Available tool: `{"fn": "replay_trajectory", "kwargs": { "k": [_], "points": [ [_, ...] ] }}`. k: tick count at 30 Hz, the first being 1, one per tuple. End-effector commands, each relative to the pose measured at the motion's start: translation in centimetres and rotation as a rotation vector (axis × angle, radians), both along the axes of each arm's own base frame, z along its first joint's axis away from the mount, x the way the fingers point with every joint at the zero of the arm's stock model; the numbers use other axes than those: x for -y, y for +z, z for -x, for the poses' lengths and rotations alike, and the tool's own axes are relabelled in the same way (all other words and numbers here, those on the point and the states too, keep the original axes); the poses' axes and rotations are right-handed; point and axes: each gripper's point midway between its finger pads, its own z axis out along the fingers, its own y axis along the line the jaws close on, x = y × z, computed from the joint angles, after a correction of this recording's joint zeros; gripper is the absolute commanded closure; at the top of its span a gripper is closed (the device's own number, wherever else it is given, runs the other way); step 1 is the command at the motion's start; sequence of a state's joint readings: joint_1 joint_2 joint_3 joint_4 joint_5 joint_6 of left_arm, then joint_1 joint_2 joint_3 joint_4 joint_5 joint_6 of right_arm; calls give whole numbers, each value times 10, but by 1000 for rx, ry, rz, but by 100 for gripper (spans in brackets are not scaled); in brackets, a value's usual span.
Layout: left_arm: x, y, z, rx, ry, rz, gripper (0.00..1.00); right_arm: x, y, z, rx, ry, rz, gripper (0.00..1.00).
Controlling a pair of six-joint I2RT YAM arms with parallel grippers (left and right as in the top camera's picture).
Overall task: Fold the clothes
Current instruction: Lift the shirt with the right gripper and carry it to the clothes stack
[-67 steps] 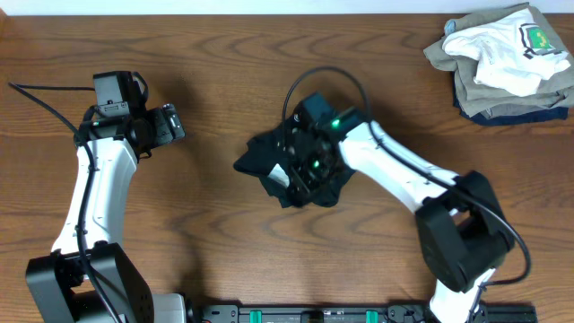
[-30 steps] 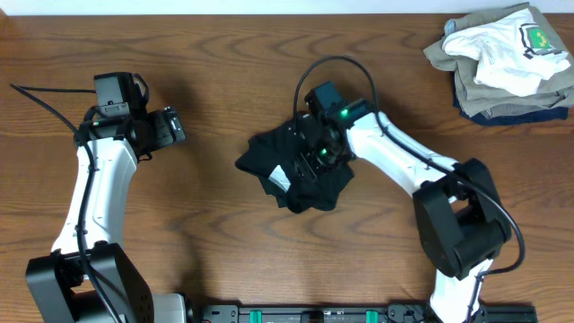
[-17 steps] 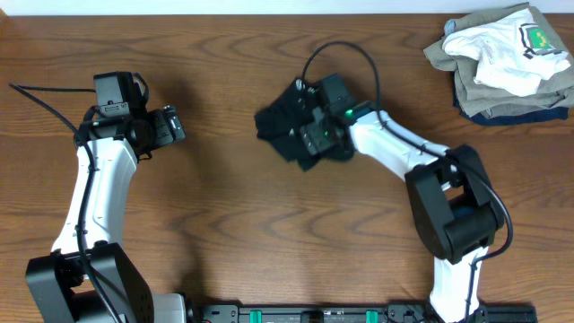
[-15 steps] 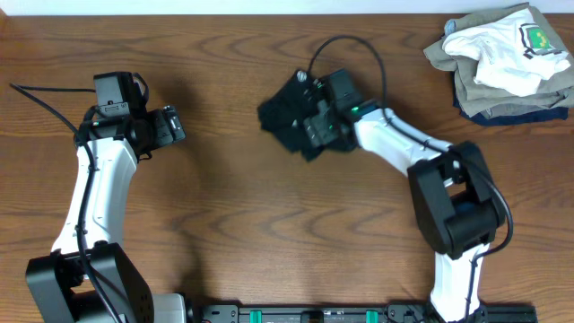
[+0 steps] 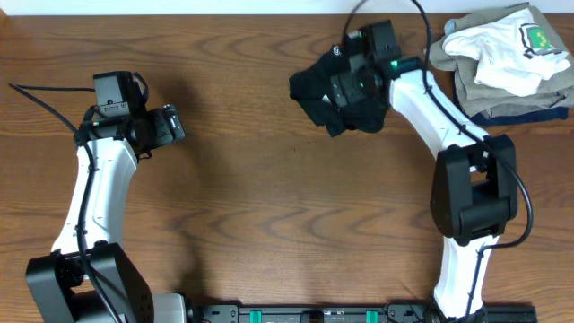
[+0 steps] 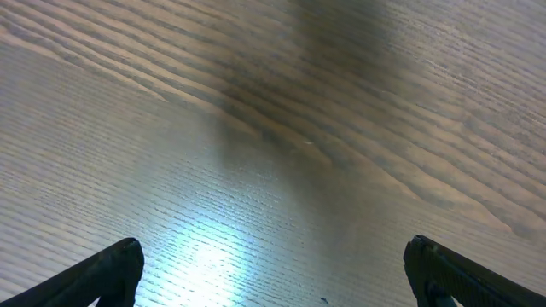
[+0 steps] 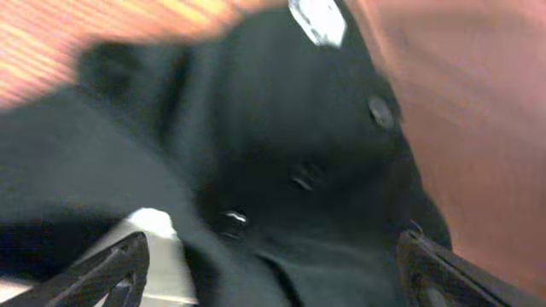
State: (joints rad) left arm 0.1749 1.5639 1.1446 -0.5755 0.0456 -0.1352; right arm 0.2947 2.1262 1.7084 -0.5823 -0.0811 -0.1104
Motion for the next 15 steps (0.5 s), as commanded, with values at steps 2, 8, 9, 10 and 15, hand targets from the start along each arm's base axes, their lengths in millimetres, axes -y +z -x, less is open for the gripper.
{"fn": "replay_trajectory", "kwargs": {
  "k": [2, 8, 9, 10, 15],
  "points": [
    [-3, 1, -2, 5, 17, 4, 2, -45, 35, 12, 53, 127, -18, 10],
    [-3, 1, -2, 4, 17, 4, 2, -56, 1, 33, 7, 127, 168, 14],
    [-3, 1, -2, 4, 17, 4, 2, -58, -6, 37, -6, 133, 186, 15],
    [-3, 1, -2, 4, 17, 4, 2, -60, -14, 42, -24, 140, 202, 17],
    [-3, 1, -2, 3, 17, 4, 2, -67, -39, 51, -56, 162, 236, 23]
  ]
}}
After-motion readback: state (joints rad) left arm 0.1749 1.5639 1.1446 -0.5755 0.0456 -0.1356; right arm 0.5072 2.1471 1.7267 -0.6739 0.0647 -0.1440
